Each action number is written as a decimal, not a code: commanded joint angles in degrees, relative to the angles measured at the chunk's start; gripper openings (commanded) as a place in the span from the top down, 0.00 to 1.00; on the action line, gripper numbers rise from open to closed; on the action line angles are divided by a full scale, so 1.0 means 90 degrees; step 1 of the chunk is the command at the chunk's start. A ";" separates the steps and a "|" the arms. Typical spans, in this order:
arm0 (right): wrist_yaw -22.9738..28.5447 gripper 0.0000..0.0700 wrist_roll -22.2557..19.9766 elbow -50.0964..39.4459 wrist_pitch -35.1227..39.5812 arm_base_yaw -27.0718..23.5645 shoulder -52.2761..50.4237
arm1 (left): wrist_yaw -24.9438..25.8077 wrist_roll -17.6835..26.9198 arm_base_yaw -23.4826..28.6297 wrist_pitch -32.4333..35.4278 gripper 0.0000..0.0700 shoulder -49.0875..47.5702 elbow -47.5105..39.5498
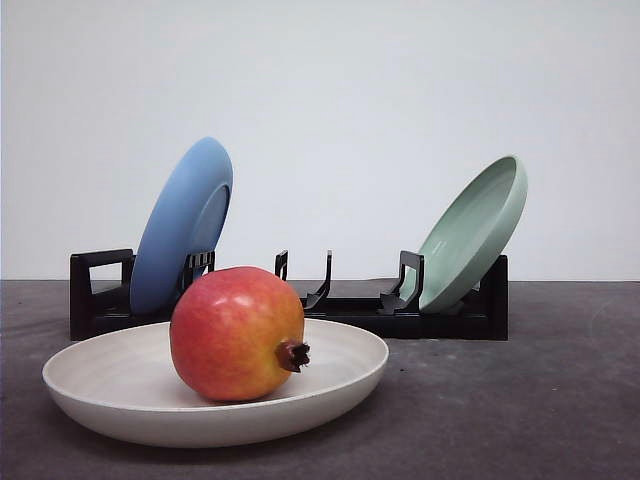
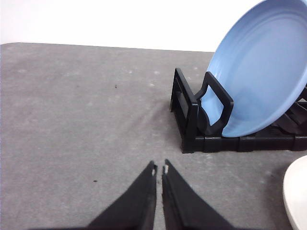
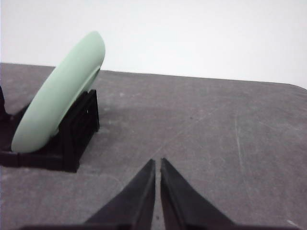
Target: Place pomegranate in white plate
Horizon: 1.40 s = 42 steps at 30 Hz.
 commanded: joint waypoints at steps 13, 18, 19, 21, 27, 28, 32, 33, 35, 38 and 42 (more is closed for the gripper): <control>0.0017 0.98 0.0115 -0.0029 0.0098 -0.0007 -0.0004 | 0.0000 0.0061 -0.0010 0.0094 1.00 -0.0007 -0.0061; 0.0017 0.98 0.0115 -0.0029 0.0097 -0.0007 -0.0004 | 0.0000 0.0061 -0.0010 0.0095 1.00 -0.0007 -0.0061; 0.0017 0.98 0.0115 -0.0029 0.0098 -0.0007 -0.0004 | 0.0000 0.0061 -0.0010 0.0094 1.00 -0.0007 -0.0061; 0.0017 0.98 0.0115 -0.0029 0.0098 -0.0007 -0.0004 | 0.0000 0.0061 -0.0010 0.0095 1.00 -0.0007 -0.0061; 0.0018 0.98 0.0115 -0.0029 0.0098 -0.0007 -0.0004 | 0.0000 0.0061 -0.0010 0.0095 1.00 -0.0007 -0.0061; 0.0019 0.98 0.0115 -0.0029 0.0098 -0.0007 -0.0004 | 0.0000 0.0061 -0.0010 0.0094 1.00 -0.0007 -0.0061; 0.0018 0.98 0.0115 -0.0029 0.0098 -0.0007 -0.0004 | 0.0000 0.0061 -0.0010 0.0094 1.00 -0.0007 -0.0061; 0.0019 0.98 0.0115 -0.0029 0.0098 -0.0007 -0.0004 | 0.0000 0.0061 -0.0010 0.0092 1.00 -0.0007 -0.0061; 0.0019 0.98 0.0115 -0.0029 0.0098 -0.0007 -0.0004 | 0.0000 0.0061 -0.0010 0.0095 1.00 -0.0007 -0.0061; 0.0019 0.98 0.0115 -0.0029 0.0098 -0.0007 -0.0004 | 0.0000 0.0061 -0.0010 0.0093 1.00 -0.0009 -0.0061; 0.0018 0.98 0.0114 -0.0029 0.0099 -0.0007 -0.0004 | 0.0000 0.0061 -0.0010 0.0093 1.00 -0.0007 -0.0061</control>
